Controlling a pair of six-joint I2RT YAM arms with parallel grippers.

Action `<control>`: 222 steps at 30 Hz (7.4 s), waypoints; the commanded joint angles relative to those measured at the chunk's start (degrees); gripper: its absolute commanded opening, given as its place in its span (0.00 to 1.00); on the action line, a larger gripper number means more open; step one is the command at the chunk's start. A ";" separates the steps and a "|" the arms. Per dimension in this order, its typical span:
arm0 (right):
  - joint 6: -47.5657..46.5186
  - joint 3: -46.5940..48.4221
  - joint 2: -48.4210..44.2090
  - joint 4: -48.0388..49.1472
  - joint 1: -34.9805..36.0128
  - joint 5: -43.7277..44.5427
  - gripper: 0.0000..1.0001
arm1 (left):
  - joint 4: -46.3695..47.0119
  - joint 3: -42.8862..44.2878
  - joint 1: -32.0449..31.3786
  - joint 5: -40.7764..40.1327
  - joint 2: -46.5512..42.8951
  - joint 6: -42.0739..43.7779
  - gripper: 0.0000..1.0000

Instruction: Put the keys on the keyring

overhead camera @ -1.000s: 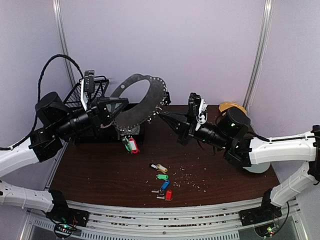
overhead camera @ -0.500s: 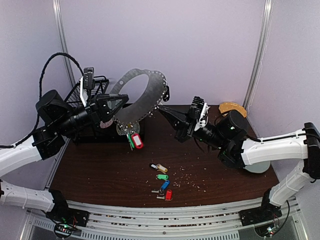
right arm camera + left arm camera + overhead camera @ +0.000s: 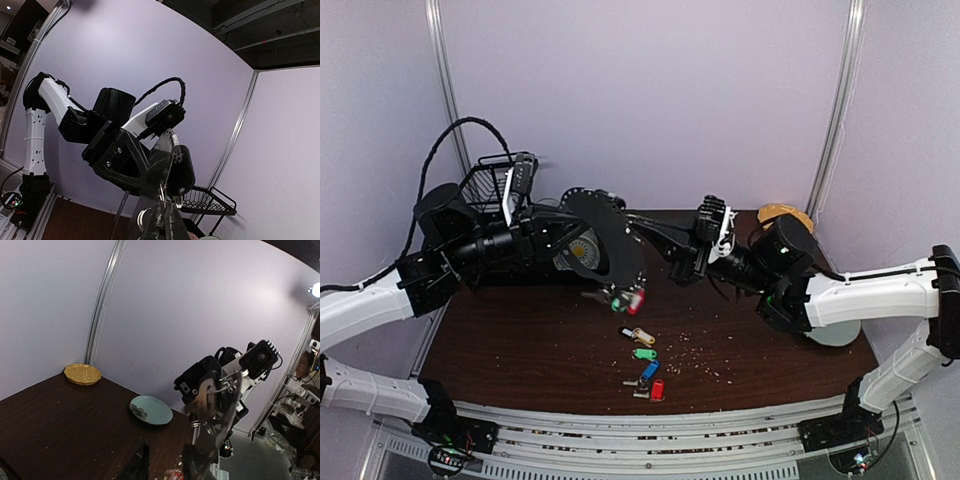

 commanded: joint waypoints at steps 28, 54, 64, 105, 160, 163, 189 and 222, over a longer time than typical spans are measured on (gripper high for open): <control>10.85 6.47 -7.64 -33.10 -2.07 -19.33 0.00 | -26.92 7.54 -0.11 7.10 -6.66 28.59 0.96; 38.58 9.16 -7.28 -26.56 1.79 1.58 0.00 | -24.19 17.00 -6.81 -0.32 -1.94 33.27 0.57; 17.88 11.28 -8.20 -36.35 8.29 25.28 0.00 | -28.30 18.16 -6.83 -8.46 0.63 31.35 0.43; -35.93 13.83 -10.86 -57.87 5.66 6.64 0.00 | -59.83 32.18 -8.02 -7.55 9.86 53.07 0.84; -44.66 -2.48 -0.62 -7.00 7.20 38.08 0.00 | -38.93 18.68 -8.69 4.02 5.86 41.17 0.53; -47.39 -3.50 -0.31 -5.19 7.20 36.40 0.00 | -39.27 18.30 -8.60 4.23 3.44 40.74 0.68; -77.37 -7.15 -3.13 -5.90 8.64 31.28 0.00 | -23.93 27.49 1.42 10.05 20.63 15.76 0.47; -98.92 -0.45 -0.34 -14.62 9.94 29.74 0.00 | -51.67 44.16 -3.10 0.68 21.04 33.11 0.54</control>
